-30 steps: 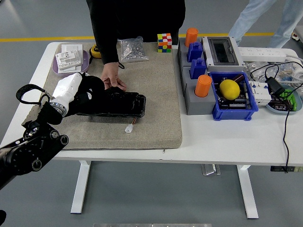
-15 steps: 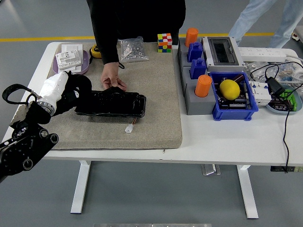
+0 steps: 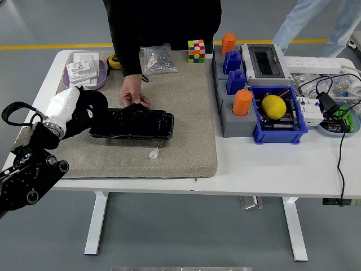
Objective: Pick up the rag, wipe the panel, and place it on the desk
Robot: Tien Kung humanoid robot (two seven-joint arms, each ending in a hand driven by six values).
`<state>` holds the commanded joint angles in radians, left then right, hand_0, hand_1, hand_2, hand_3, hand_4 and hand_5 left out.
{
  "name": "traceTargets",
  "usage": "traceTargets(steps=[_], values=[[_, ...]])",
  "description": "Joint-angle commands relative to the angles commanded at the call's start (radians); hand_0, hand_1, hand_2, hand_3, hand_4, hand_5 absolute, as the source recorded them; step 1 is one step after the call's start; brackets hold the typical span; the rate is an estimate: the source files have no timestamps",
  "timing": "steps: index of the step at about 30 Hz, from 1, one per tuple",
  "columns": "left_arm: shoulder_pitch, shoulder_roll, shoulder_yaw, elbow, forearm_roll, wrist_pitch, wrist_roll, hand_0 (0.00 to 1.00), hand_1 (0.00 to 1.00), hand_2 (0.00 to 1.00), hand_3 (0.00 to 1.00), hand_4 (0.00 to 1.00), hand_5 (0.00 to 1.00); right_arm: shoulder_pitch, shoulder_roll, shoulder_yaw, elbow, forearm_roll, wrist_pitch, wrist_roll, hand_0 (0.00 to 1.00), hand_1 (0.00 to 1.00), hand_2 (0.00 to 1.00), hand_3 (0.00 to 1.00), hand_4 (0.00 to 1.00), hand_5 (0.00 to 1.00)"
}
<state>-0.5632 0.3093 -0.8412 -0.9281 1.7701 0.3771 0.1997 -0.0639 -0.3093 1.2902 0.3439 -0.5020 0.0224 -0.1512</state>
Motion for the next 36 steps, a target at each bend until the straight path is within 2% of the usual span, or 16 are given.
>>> traceTargets(steps=[6,36], values=[[-0.022,-0.027,0.049,-0.001,-0.012,-0.004,0.003,0.297,0.218,0.593,0.423,0.002,0.002,0.003,-0.002,-0.004,0.000,0.002,0.000,0.002,0.703,0.590,0.680,0.626,0.998,0.624],[-0.113,-0.096,0.286,-0.055,-0.058,-0.018,0.025,0.295,0.218,0.592,0.423,0.002,0.002,0.013,-0.008,-0.004,-0.004,-0.004,0.010,-0.002,0.702,0.590,0.679,0.627,0.998,0.625]])
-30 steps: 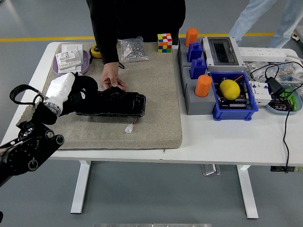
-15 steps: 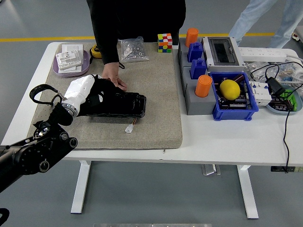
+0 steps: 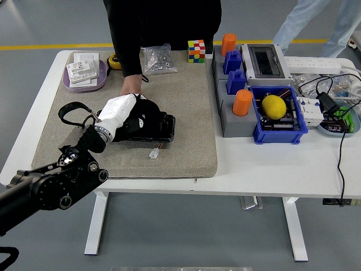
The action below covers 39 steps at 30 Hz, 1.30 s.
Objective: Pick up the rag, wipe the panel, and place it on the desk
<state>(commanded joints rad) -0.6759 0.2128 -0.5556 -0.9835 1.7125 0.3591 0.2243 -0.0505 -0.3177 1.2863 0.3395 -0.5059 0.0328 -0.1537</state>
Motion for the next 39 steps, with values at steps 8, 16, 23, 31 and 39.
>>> traceTargets(steps=[8,16,23,31,39], values=[[-0.010,-0.017,0.056,-0.022,-0.015,-0.001,0.004,0.296,0.218,0.592,0.422,0.002,0.002,0.001,0.000,-0.003,-0.004,0.001,0.002,-0.001,0.701,0.590,0.680,0.626,0.998,0.627],[-0.016,-0.039,0.082,-0.027,-0.026,0.006,0.006,0.297,0.217,0.592,0.423,0.002,0.002,0.001,-0.001,-0.007,-0.008,0.002,0.006,-0.005,0.701,0.590,0.679,0.626,0.998,0.625],[-0.018,-0.055,0.092,-0.028,-0.030,0.007,0.010,0.294,0.217,0.591,0.424,0.002,0.002,0.001,0.000,-0.009,-0.008,0.003,0.006,-0.005,0.700,0.590,0.679,0.626,0.998,0.625],[-0.014,-0.063,0.090,-0.029,-0.034,0.010,0.011,0.294,0.216,0.591,0.424,0.002,0.002,0.000,0.000,-0.015,-0.008,0.007,0.005,-0.004,0.700,0.590,0.679,0.626,0.998,0.625],[0.002,-0.052,0.048,-0.011,-0.031,0.015,0.013,0.295,0.218,0.592,0.426,0.002,0.002,-0.005,0.002,-0.010,-0.010,0.003,0.005,-0.008,0.702,0.590,0.679,0.626,0.998,0.625]])
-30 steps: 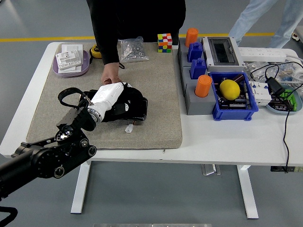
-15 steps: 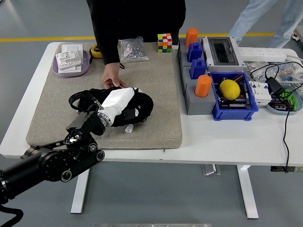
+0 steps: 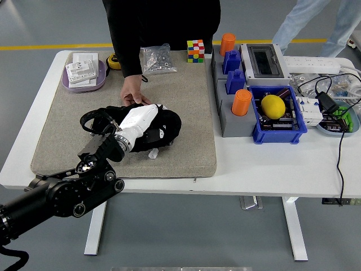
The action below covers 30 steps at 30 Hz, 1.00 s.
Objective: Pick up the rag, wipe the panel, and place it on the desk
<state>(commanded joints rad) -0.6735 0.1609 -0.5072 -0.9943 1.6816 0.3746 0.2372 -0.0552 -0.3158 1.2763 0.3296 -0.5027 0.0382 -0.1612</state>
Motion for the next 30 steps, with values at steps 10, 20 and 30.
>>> traceTargets(steps=[10,20,30], values=[[0.027,0.020,-0.084,0.029,0.017,0.006,-0.001,0.294,0.217,0.592,0.425,0.002,0.002,-0.005,0.004,0.001,-0.001,0.000,-0.001,-0.002,0.700,0.590,0.680,0.625,0.998,0.625],[0.051,0.044,-0.157,0.051,0.043,0.009,0.001,0.291,0.217,0.589,0.425,0.002,0.002,-0.011,0.006,0.013,-0.001,-0.007,-0.001,-0.006,0.705,0.589,0.679,0.625,0.998,0.623],[0.076,0.073,-0.228,0.063,0.079,0.017,0.007,0.293,0.217,0.590,0.425,0.002,0.002,-0.013,0.008,0.018,-0.004,-0.010,0.003,-0.009,0.704,0.589,0.679,0.624,0.998,0.623]])
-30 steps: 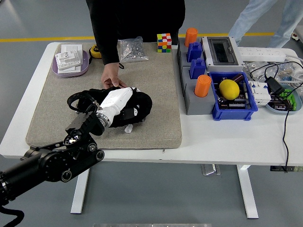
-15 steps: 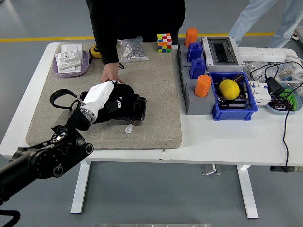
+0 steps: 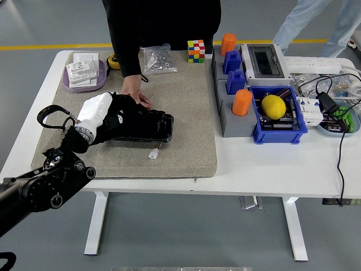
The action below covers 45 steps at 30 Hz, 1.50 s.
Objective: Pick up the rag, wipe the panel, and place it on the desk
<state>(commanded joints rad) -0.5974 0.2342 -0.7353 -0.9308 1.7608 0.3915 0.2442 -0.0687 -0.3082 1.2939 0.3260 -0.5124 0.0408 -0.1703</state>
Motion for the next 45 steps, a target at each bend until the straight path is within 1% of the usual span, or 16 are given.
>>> traceTargets(steps=[13,20,26,31,38,39,41,45], values=[[0.022,0.028,-0.063,0.015,0.029,0.011,0.008,0.293,0.216,0.587,0.423,0.002,0.002,-0.001,0.001,0.006,-0.001,-0.002,0.000,-0.001,0.704,0.589,0.680,0.625,0.998,0.624],[0.029,0.032,-0.084,0.014,0.047,0.019,0.016,0.288,0.213,0.582,0.419,0.002,0.002,0.001,-0.001,0.003,0.000,0.001,-0.001,0.000,0.704,0.589,0.680,0.625,0.998,0.626],[0.029,0.032,-0.082,0.007,0.050,0.020,0.019,0.288,0.213,0.579,0.418,0.002,0.002,0.003,-0.001,-0.001,0.000,0.004,0.000,0.002,0.704,0.589,0.680,0.626,0.998,0.626],[0.018,0.024,-0.059,0.004,0.044,0.018,0.021,0.288,0.213,0.579,0.418,0.002,0.002,0.006,-0.001,0.000,0.000,0.005,0.000,0.003,0.704,0.589,0.680,0.626,0.998,0.626],[-0.002,0.002,0.002,-0.001,0.030,0.014,0.025,0.287,0.211,0.579,0.416,0.002,0.002,0.010,-0.003,0.000,-0.002,0.004,0.002,0.003,0.704,0.589,0.680,0.626,0.998,0.627],[-0.013,-0.005,0.028,-0.004,0.024,0.012,0.026,0.287,0.211,0.579,0.416,0.002,0.002,0.010,-0.004,-0.001,-0.002,0.005,0.002,0.004,0.704,0.589,0.680,0.626,0.998,0.627],[-0.016,-0.007,0.037,-0.005,0.022,0.011,0.027,0.287,0.211,0.579,0.416,0.002,0.002,0.010,-0.004,-0.001,-0.003,0.005,0.003,0.004,0.704,0.589,0.680,0.626,0.998,0.627],[-0.036,-0.023,0.078,-0.010,0.013,0.006,0.031,0.286,0.214,0.580,0.420,0.002,0.002,0.013,-0.005,-0.004,-0.004,0.005,0.004,0.005,0.704,0.587,0.680,0.626,0.998,0.628]])
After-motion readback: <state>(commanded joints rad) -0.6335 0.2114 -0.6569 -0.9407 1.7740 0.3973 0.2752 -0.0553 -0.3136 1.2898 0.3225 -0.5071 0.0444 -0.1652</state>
